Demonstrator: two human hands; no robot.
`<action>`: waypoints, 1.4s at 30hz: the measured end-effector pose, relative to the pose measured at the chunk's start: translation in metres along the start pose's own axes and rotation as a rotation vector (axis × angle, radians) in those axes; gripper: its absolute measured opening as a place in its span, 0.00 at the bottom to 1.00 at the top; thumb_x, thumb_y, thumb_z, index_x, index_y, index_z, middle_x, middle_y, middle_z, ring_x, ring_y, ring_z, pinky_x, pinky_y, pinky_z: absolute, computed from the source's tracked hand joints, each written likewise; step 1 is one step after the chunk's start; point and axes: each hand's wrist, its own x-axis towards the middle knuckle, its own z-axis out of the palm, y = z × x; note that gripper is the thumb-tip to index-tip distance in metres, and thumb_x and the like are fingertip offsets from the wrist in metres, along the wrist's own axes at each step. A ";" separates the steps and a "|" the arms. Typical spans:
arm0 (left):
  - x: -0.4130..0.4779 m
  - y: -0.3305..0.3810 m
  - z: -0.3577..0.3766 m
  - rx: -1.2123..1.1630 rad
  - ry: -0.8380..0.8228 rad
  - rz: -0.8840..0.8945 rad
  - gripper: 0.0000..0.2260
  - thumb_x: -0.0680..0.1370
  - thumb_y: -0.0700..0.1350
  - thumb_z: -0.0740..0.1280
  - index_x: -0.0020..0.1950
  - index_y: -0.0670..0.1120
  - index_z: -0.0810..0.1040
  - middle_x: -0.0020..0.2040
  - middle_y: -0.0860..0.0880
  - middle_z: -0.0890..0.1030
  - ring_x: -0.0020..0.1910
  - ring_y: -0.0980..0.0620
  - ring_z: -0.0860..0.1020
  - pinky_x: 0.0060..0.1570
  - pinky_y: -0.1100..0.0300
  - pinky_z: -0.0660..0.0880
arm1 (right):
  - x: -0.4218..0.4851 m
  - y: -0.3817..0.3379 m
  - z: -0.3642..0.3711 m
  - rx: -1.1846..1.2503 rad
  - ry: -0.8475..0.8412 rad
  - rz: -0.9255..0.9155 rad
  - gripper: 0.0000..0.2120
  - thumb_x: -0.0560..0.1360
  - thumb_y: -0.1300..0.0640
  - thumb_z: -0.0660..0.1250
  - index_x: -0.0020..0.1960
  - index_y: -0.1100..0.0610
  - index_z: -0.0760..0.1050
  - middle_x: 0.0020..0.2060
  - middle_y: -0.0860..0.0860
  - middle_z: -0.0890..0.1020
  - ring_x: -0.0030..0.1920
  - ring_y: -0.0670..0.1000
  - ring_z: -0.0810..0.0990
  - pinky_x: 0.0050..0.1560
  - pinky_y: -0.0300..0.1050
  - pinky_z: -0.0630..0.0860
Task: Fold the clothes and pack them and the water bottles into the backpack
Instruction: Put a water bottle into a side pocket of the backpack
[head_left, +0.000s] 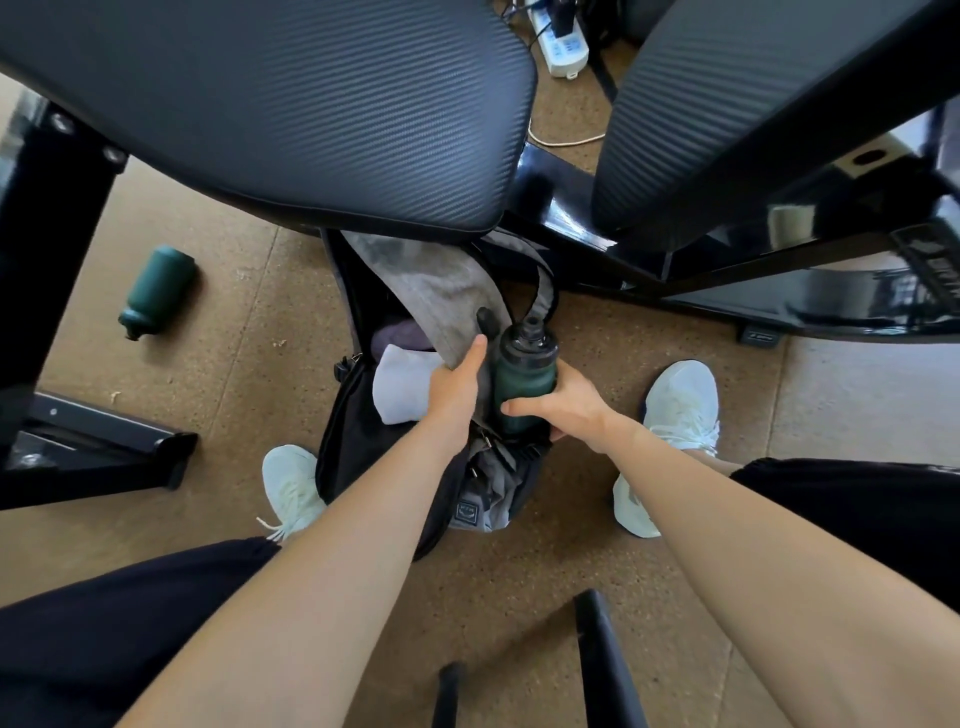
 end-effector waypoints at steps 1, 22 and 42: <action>0.002 0.004 -0.001 0.066 0.002 0.006 0.19 0.80 0.59 0.69 0.63 0.48 0.76 0.53 0.50 0.81 0.58 0.46 0.80 0.61 0.52 0.75 | -0.001 0.000 -0.001 0.004 0.001 -0.001 0.35 0.65 0.47 0.82 0.67 0.44 0.71 0.62 0.47 0.80 0.61 0.53 0.78 0.48 0.56 0.85; -0.040 -0.012 -0.038 -0.099 -0.079 0.208 0.09 0.83 0.54 0.65 0.55 0.50 0.79 0.52 0.52 0.84 0.54 0.51 0.83 0.56 0.54 0.79 | -0.030 -0.021 -0.008 -0.117 0.024 -0.164 0.38 0.66 0.54 0.83 0.72 0.50 0.70 0.64 0.48 0.78 0.66 0.50 0.76 0.67 0.49 0.74; -0.026 -0.025 -0.038 -0.299 -0.177 0.067 0.26 0.79 0.57 0.70 0.71 0.43 0.75 0.65 0.47 0.82 0.66 0.48 0.78 0.72 0.48 0.72 | -0.023 0.018 0.032 -0.122 0.044 0.094 0.41 0.59 0.45 0.77 0.71 0.44 0.68 0.66 0.52 0.76 0.69 0.57 0.72 0.70 0.59 0.72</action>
